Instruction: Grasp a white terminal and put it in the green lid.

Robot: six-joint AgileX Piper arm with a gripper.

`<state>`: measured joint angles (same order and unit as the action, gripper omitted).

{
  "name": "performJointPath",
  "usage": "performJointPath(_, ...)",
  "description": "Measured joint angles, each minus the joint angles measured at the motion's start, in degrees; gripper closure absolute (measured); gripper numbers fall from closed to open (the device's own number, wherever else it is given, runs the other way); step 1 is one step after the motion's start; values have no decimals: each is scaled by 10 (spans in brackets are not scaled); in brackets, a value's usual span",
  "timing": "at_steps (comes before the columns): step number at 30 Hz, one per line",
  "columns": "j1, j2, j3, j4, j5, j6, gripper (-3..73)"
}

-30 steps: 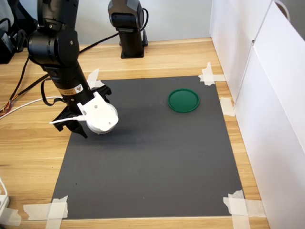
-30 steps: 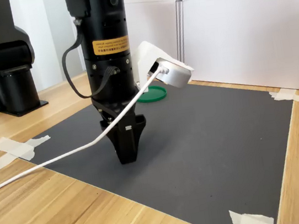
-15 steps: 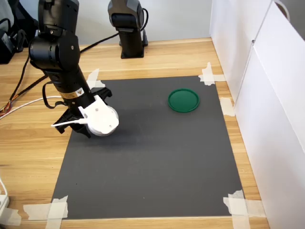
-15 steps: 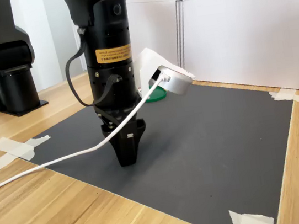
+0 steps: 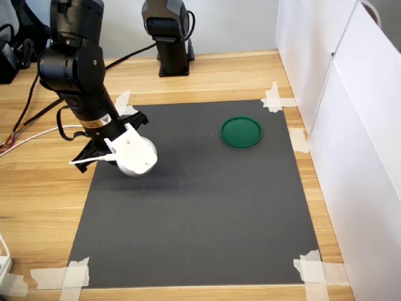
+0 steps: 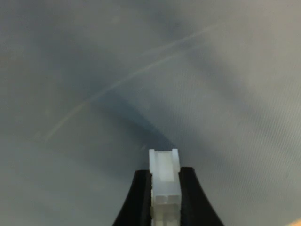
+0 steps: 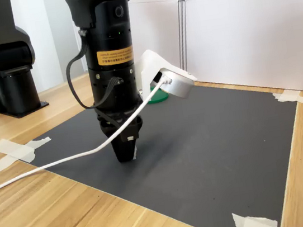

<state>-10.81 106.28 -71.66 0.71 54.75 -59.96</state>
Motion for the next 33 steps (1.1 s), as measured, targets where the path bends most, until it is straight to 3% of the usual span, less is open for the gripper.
performJointPath(5, 42, -41, -14, -29, 35, 15, 614)
performJointPath(9, 96, -76, -44, -32, 72, 38, 614)
performJointPath(21, 269, -123, -74, 1, 147, 118, 614)
performJointPath(25, 328, -124, -74, 26, 149, 143, 614)
performJointPath(33, 428, -124, -73, 29, 140, 197, 614)
